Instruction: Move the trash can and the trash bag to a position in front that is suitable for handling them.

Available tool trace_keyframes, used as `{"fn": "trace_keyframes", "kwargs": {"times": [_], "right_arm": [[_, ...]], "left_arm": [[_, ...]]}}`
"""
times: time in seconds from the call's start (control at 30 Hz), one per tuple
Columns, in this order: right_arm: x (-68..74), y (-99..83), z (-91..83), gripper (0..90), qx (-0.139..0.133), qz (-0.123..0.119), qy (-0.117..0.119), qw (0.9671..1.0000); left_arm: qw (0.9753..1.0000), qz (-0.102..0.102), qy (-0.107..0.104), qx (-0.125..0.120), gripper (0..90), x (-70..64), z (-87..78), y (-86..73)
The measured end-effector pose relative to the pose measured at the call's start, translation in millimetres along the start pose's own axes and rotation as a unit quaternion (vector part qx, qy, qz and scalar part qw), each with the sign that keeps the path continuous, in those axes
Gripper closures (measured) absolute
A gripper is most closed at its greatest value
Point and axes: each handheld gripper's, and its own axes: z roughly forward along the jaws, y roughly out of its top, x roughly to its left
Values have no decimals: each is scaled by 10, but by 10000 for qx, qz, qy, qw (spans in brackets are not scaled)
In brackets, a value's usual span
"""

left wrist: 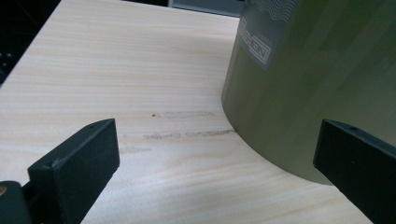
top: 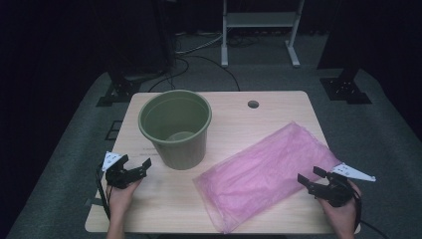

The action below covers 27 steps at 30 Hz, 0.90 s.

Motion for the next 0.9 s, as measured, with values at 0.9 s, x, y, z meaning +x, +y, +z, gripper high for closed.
{"fn": "trace_keyframes", "kwargs": {"times": [0.9], "right_arm": [[-13,-10,-4,191,14,-28,18,10000]], "left_arm": [[9997,97,-188,81,0,263,630,614]]}}
